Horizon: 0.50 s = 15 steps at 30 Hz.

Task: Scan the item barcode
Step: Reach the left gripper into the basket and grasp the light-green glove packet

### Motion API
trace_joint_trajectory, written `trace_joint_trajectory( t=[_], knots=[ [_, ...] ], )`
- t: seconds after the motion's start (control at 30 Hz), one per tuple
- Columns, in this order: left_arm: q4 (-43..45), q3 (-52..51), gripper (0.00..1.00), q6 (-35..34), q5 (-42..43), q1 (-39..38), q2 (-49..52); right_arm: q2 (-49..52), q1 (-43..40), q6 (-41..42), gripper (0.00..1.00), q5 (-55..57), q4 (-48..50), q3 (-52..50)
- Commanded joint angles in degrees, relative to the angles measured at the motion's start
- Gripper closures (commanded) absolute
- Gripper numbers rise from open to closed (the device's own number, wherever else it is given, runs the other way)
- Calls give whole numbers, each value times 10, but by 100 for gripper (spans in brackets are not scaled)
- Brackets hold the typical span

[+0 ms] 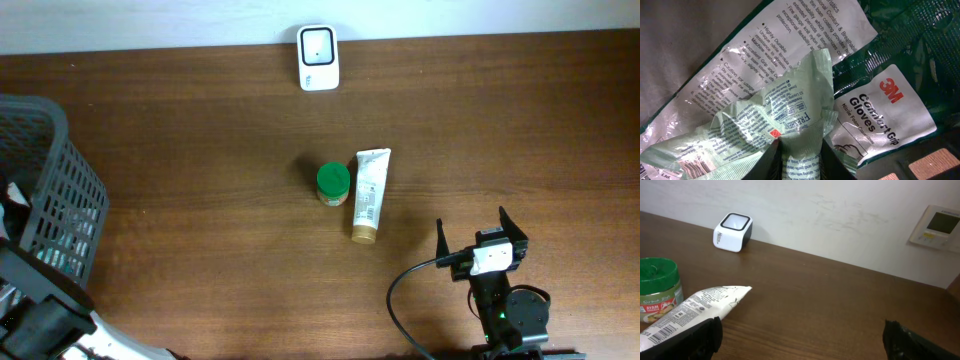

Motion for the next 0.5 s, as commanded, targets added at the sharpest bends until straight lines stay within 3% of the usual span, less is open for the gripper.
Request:
trace_joint_trajectory(
  t=[0.0, 0.03, 0.27, 0.47],
  knots=[
    [-14, -5, 95, -2, 0, 3, 25, -4, 1, 6, 2, -2, -2, -3],
    [-17, -4, 100, -2, 0, 3, 24, -4, 1, 6, 2, -2, -2, -3],
    [-113, 138, 100, -19, 0, -4, -8, -4, 1, 6, 2, -2, -2, -3],
    [-146, 260, 100, -48, 13, -32, -119, -4, 1, 6, 2, -2, -2, -3]
  ],
)
